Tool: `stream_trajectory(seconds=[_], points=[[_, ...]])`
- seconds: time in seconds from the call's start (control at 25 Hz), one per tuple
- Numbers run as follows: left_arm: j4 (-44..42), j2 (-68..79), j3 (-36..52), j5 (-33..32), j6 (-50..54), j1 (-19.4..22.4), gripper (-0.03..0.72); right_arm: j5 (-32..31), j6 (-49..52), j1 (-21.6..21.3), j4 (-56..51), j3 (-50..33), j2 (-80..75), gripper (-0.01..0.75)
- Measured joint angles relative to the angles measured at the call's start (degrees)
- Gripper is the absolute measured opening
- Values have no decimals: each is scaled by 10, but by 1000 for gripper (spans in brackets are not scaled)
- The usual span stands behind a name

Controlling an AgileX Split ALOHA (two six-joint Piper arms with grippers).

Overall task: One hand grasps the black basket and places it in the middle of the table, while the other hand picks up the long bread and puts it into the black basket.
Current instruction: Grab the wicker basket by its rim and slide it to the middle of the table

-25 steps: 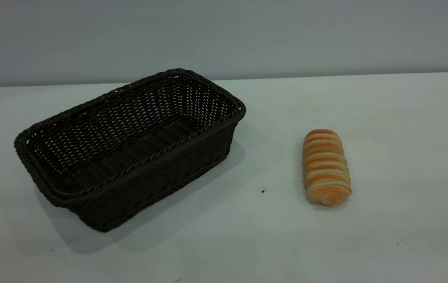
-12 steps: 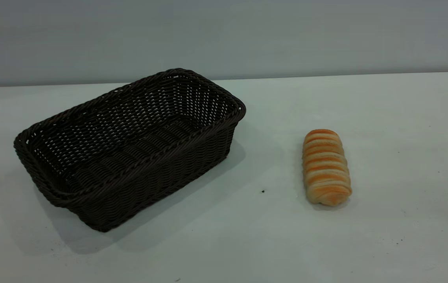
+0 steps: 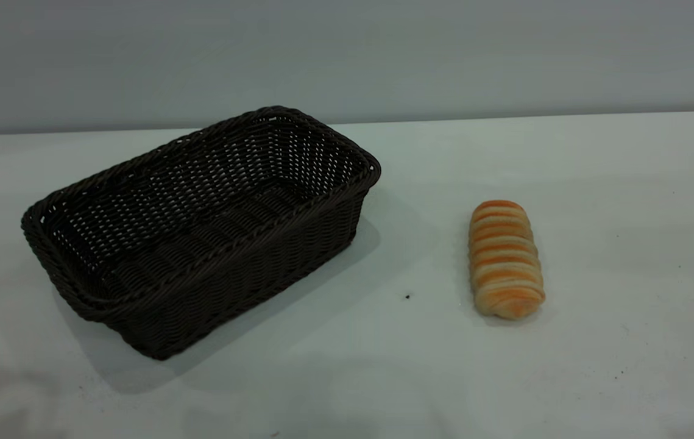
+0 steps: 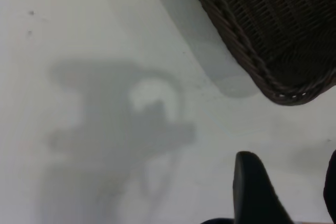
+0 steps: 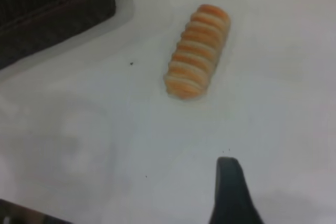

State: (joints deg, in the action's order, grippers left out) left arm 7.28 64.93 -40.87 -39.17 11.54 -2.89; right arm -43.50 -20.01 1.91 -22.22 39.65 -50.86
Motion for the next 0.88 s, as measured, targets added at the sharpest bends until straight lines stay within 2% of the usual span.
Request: stream_trajectory(seconds=[0.4,0.88], points=[[15,88,-1,87,108,0,395,36,-2,0,-14,0,-32,473],[19,226,-2,200,133,0,395,37,-28,0,-14,0,-32,473]])
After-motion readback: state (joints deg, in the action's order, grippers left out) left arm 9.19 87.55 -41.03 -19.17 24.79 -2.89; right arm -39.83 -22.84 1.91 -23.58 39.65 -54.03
